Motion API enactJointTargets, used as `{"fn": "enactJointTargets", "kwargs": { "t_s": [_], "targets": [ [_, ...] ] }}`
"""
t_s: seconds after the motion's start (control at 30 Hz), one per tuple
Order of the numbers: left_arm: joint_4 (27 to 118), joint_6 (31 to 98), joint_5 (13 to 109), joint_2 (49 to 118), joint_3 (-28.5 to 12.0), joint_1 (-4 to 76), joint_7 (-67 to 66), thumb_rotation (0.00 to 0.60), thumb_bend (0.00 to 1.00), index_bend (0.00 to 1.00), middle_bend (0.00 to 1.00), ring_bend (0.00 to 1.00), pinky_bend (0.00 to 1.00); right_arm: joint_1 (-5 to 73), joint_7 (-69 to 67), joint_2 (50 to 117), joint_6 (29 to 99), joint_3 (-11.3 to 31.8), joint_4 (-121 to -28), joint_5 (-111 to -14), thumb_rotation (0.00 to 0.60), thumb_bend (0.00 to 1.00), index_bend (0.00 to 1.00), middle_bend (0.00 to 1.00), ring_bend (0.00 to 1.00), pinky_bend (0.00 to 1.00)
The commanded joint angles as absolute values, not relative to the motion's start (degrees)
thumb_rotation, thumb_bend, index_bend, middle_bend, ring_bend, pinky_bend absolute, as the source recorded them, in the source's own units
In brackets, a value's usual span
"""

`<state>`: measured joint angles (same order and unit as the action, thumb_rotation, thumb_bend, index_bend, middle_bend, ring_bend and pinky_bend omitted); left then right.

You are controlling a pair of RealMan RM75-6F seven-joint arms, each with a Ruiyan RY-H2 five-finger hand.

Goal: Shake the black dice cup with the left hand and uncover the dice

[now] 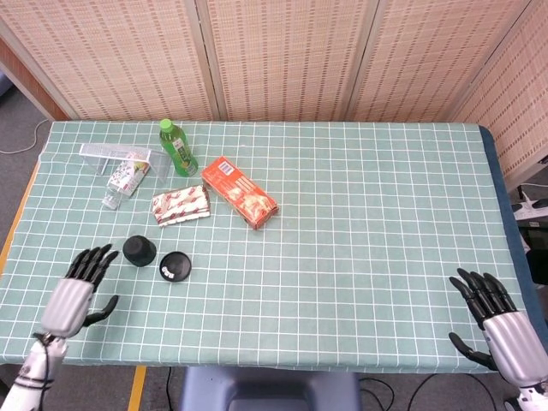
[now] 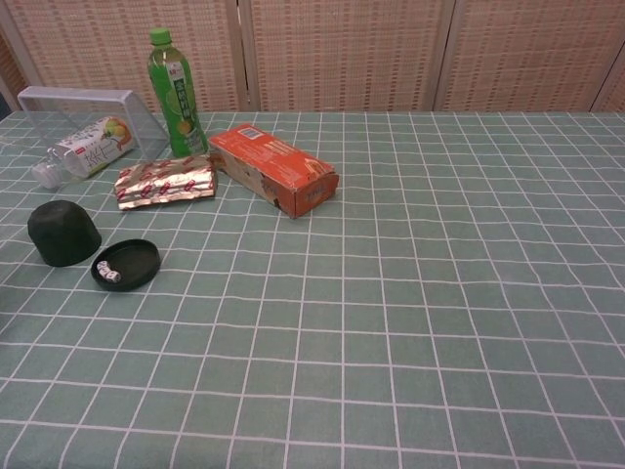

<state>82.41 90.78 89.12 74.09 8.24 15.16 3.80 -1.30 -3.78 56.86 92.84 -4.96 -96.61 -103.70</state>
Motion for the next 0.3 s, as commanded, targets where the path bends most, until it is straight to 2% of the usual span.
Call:
{"fn": "enactJointTargets", "kwargs": {
  "t_s": [0.03,0.3],
  "targets": [
    [78.5,96.2,96.0,74.8,11.0,9.8,10.6,0.600,0.38,0.00,0.00,0.00,0.09,-1.0,-3.4,57.1,92.2,-5.3,-96.7,-104.1,0.600,0.20,0.00,0.00,0.00,0.00],
    [78.2,96.0,96.9,74.5,9.6,8.7,8.8,0.600,0.38,0.00,0.00,0.00,0.09,-1.2,-2.6,57.4,92.3,-5.1,-96.7,-103.6,0.600,0.20,0.00,0.00,0.00,0.00]
  ]
}}
